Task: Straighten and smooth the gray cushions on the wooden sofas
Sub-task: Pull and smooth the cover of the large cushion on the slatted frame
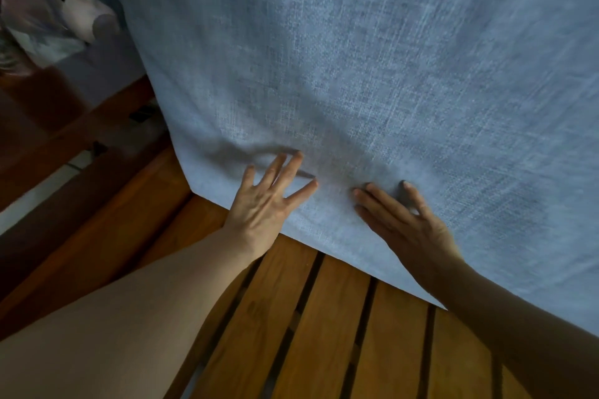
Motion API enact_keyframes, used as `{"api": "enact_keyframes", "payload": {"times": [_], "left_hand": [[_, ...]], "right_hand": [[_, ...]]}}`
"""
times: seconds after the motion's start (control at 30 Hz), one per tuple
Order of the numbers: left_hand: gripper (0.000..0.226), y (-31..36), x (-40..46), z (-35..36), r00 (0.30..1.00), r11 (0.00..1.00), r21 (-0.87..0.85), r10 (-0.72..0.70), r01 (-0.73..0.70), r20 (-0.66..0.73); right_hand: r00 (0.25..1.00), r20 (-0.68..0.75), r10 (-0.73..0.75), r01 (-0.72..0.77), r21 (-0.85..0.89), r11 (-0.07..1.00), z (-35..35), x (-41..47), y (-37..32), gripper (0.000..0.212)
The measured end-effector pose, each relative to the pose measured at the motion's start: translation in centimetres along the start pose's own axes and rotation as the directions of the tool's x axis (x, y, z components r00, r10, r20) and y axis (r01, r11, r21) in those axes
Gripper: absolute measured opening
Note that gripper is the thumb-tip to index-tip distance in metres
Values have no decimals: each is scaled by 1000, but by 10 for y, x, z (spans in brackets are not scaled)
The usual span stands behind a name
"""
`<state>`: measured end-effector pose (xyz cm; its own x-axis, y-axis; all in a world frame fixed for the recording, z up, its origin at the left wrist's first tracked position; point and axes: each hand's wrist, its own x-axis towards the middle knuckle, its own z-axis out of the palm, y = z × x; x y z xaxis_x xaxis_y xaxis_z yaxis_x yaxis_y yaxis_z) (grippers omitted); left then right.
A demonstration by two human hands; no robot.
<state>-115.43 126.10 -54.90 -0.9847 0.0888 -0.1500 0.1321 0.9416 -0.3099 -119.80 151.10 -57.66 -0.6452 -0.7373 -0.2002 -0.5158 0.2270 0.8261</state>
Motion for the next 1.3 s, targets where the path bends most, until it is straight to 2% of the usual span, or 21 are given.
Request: {"api": "enact_keyframes", "payload": {"times": [0.13,0.17,0.23,0.33,0.47,0.6,0.77,0.87,1.07,1.2,1.3], "left_hand": [[104,20,0,-57,990,992,-60,105,-111,-93],[104,27,1,-77,983,988,-66,130,-139,-126],[102,39,4,-113,972,979,-90,168,-184,-162],[97,58,7,-168,951,968,-88,212,-237,-223],[95,90,12,-231,914,963,-129,174,-235,-365],[98,138,24,-286,873,955,-167,143,-246,-467],[105,197,45,-363,773,940,-176,122,-291,-622],[100,224,58,-407,738,929,-178,131,-324,-662],[86,255,85,-470,779,944,-208,74,-256,-622],[84,251,112,-483,786,947,-200,80,-251,-613],[89,249,133,-489,784,941,-203,92,-270,-614]], "right_hand": [[984,-49,169,-162,119,980,-9,-38,45,75],[962,-108,251,-237,130,963,-8,-52,58,74],[916,-137,378,-355,162,921,-5,-74,80,74],[869,-131,478,-423,307,853,-10,-110,123,79],[813,50,580,-549,399,735,-11,-161,178,100],[724,80,685,-636,461,618,3,-210,223,106],[656,124,744,-683,516,517,23,-270,291,115],[575,132,807,-721,548,424,34,-290,331,118],[508,128,852,-737,577,353,51,-305,382,116],[546,198,814,-736,576,354,56,-302,417,116],[540,281,793,-757,574,312,65,-304,448,118]]}}
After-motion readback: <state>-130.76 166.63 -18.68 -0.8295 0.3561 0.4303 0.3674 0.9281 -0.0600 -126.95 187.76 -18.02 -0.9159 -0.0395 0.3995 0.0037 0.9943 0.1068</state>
